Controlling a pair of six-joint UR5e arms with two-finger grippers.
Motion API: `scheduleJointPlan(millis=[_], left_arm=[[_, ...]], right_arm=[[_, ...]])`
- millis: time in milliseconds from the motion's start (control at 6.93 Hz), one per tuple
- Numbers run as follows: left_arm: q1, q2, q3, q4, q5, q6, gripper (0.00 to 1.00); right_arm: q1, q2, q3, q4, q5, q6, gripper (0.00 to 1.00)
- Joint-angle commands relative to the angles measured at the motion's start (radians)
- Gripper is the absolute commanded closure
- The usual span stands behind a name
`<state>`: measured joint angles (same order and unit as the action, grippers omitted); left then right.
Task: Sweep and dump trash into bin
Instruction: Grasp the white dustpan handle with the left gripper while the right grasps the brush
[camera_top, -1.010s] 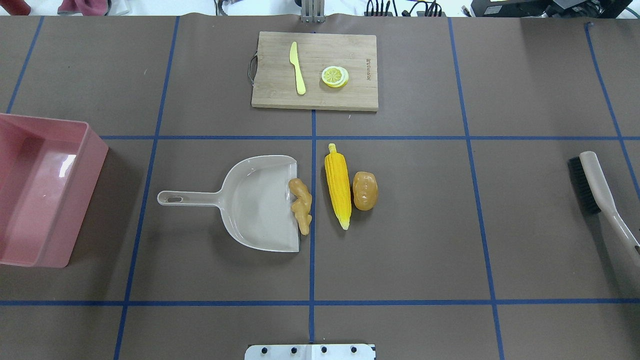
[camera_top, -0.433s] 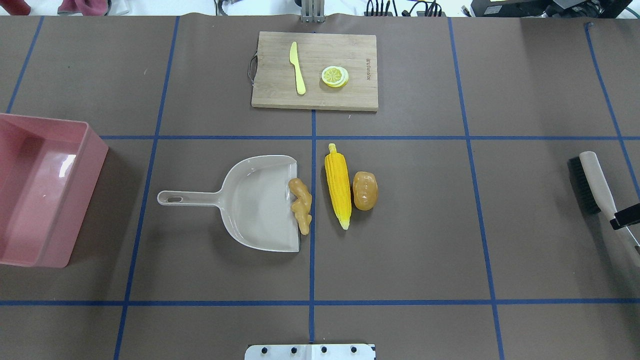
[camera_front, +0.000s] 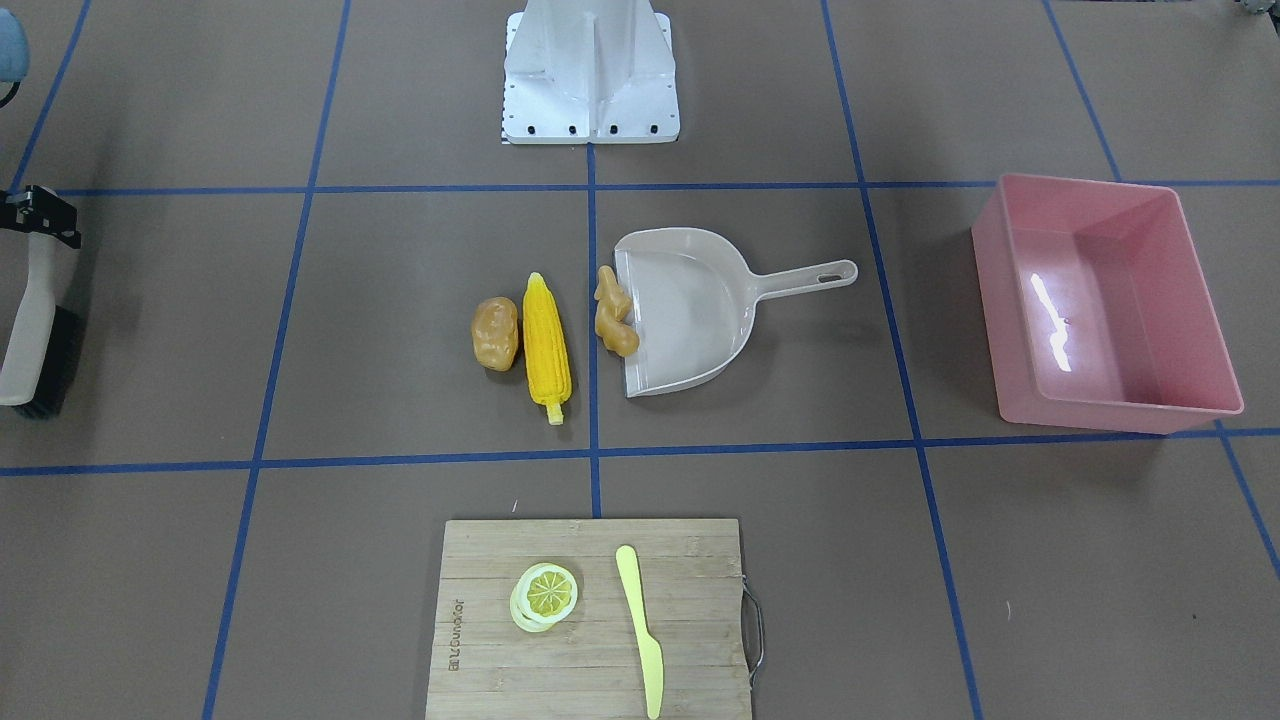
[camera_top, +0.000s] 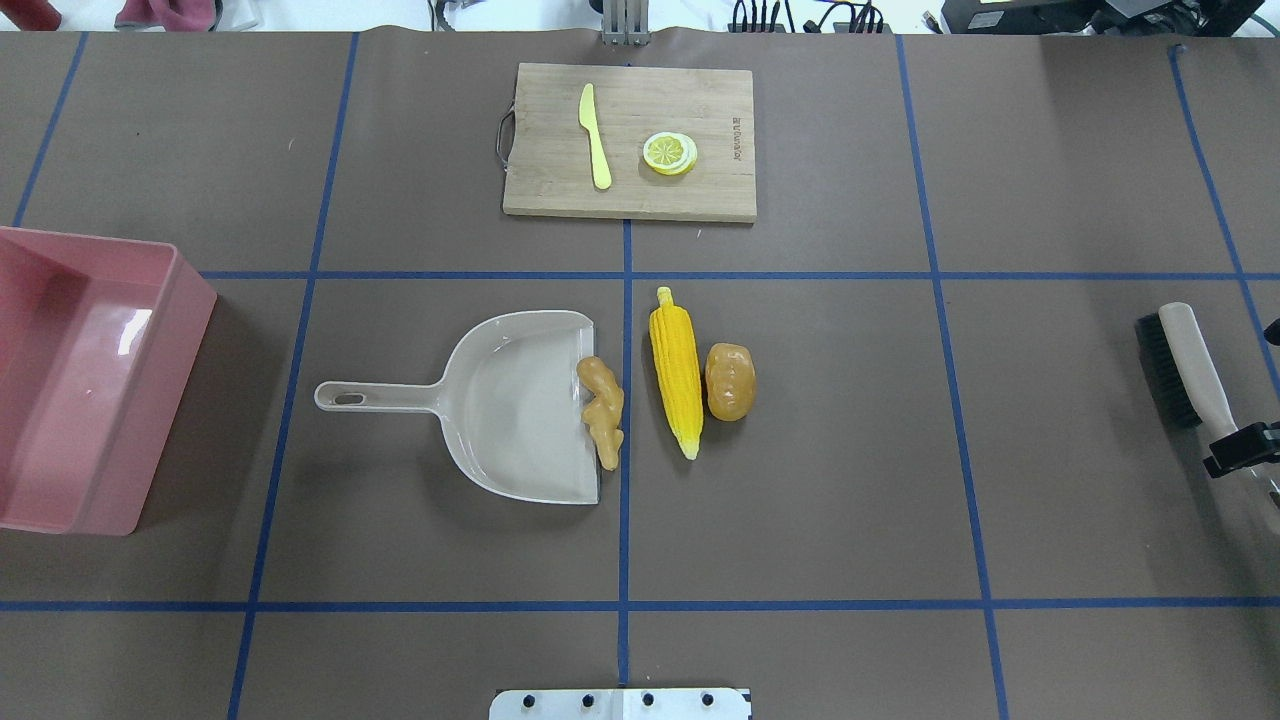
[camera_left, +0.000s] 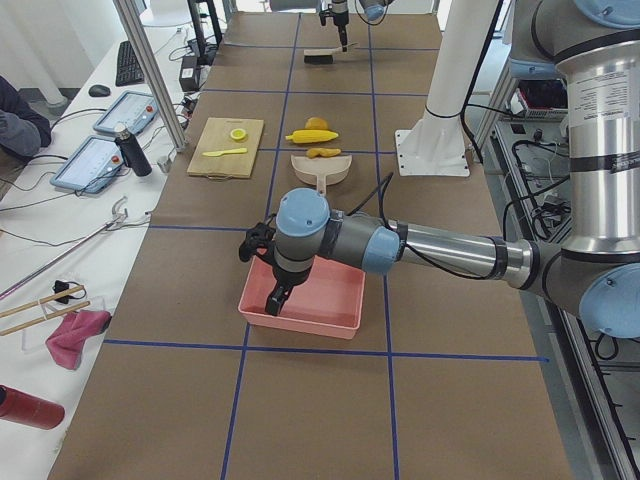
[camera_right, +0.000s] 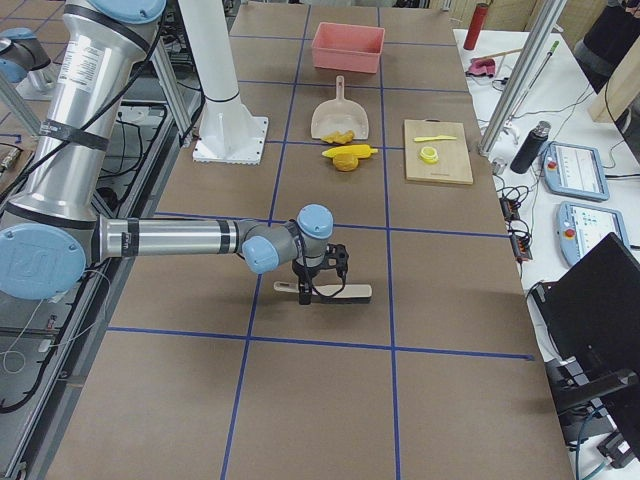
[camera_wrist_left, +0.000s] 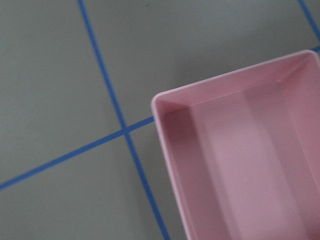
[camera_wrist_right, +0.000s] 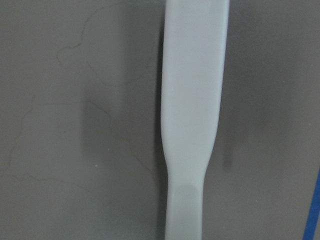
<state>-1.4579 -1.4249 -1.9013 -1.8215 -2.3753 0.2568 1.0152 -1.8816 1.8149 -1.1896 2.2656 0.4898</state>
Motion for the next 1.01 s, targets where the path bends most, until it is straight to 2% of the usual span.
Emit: scheduleJointPlan(millis=[0,144,289,433,722,866], left_arm=[[0.169,-0.002,-0.053,-0.139,0.002,0.213,0.01],[0.233,-0.003,-0.071,-0.145,0.001,0.308,0.01],[0.333,-0.003,-0.099,-0.144,0.014,0.324,0.01],[0.402,-0.027,-0.123,-0.143,0.051,0.32,0.01],[0.52,-0.139,-0.093,-0.125,0.109,0.32,0.01],[0.528,-0.181,-0.108,-0.124,0.114,0.314,0.01]], right_arm=[[-0.02,-0.002,-0.015,-0.002,-0.008,0.003,0.08],[-0.021,-0.004,-0.015,-0.004,0.0,0.006,0.46],[-0.021,-0.007,-0.015,-0.002,0.003,0.015,0.7],[-0.02,-0.007,-0.014,-0.002,0.008,0.023,1.0],[-0.017,-0.01,0.001,-0.004,0.009,0.021,1.0],[-0.018,-0.001,0.003,-0.01,0.008,0.015,1.0]])
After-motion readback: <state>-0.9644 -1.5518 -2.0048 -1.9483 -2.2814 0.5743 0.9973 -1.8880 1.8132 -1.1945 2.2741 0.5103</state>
